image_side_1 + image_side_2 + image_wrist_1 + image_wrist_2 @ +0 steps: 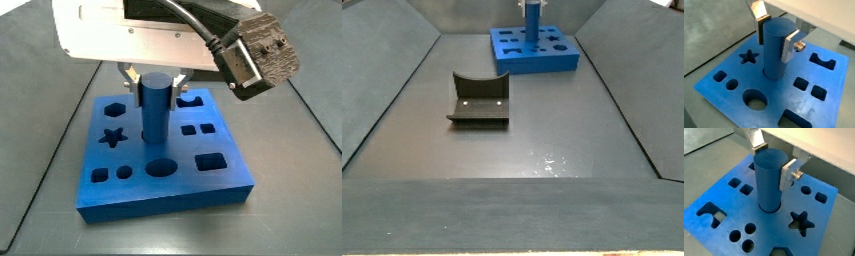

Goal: Pick up the round object. Move up. Move to above the board. Insert the round object.
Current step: Insert the round object.

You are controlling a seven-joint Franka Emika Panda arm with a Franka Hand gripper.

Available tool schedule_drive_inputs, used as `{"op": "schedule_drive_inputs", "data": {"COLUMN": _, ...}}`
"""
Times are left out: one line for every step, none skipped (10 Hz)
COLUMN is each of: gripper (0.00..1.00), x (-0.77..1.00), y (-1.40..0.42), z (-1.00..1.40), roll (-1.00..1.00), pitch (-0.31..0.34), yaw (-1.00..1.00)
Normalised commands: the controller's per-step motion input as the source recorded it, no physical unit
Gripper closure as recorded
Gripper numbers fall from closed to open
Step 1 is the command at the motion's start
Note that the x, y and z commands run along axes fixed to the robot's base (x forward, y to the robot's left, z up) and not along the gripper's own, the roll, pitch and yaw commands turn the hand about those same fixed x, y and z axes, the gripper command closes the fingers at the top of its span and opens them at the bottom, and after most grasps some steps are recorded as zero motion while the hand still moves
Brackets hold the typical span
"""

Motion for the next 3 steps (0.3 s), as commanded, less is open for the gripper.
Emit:
{"op": "schedule_drive_inputs", "data": {"gripper": 1.00, "x": 0.41, "y": -0.09, "z": -1.00, "roll": 0.00, "pitch": 0.106, "yaw": -0.19}}
{"op": "schedule_drive_inputs", "data": {"gripper": 1.00, "x": 0.34, "y": 0.02, "z": -0.07, "roll": -0.19, "pitch": 0.197, "yaw": -0.15}}
{"op": "schedule_drive_inputs", "data": {"gripper": 1.00, "x": 0.00, "y": 0.00, "z": 0.00, "roll": 0.00, "pitch": 0.000, "yaw": 0.00}}
